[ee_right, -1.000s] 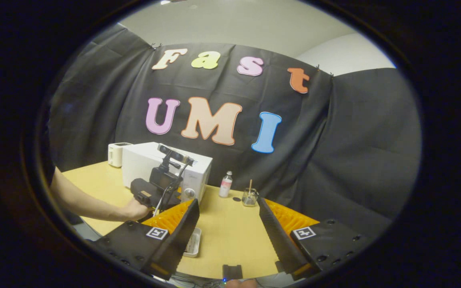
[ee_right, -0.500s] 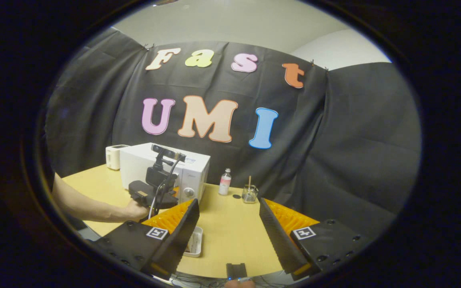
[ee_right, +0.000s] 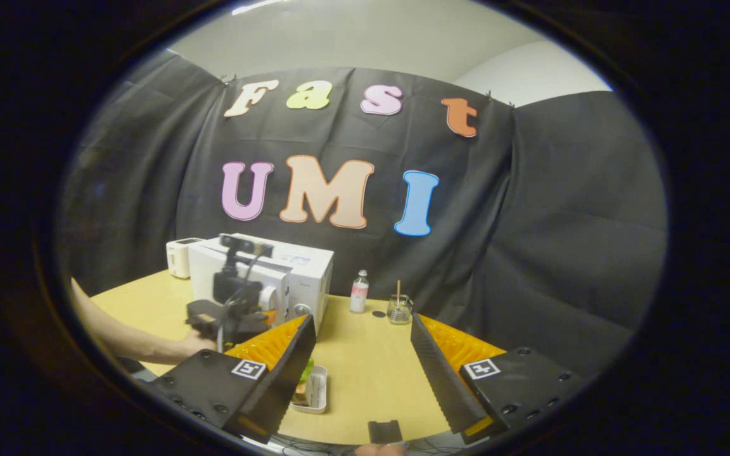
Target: Open the microwave oven with the left hand, put the food in, and close the microwave oven.
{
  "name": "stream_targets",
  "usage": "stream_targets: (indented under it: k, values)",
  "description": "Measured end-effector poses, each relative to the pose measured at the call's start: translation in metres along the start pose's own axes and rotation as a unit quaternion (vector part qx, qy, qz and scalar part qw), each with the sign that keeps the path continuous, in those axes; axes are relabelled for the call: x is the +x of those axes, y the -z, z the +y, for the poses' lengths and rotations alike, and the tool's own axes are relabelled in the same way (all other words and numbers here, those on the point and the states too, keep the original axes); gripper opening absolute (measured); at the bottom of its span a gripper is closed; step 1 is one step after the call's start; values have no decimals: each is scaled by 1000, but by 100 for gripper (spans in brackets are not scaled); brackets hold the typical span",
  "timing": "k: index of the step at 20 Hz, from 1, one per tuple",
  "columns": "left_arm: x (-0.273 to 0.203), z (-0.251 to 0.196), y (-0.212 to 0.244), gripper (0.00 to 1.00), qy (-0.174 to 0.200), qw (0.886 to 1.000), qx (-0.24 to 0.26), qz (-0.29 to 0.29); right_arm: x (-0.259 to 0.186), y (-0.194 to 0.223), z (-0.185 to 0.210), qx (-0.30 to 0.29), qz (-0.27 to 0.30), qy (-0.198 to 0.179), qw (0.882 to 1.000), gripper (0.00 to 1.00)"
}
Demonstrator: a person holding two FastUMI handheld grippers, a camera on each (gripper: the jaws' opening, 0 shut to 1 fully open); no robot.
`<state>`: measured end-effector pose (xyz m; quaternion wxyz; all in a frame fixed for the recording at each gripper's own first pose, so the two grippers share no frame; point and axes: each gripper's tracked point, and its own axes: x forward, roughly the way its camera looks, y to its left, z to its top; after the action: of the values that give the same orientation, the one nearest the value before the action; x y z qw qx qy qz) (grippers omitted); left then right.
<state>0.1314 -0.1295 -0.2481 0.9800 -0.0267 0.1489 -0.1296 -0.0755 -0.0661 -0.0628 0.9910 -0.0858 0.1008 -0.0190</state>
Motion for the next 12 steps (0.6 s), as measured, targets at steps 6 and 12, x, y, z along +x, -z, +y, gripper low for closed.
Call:
stream_targets:
  k: [6, 12]
  values:
    - [-92, 27, 21, 1, 29, 999, 9, 25, 25, 14, 33, 11, 10, -41, 999, 96]
    - [-152, 68, 37, 1, -11, 999, 1, 47, 40, 31, 74, 35, 27, -84, 995, 97]
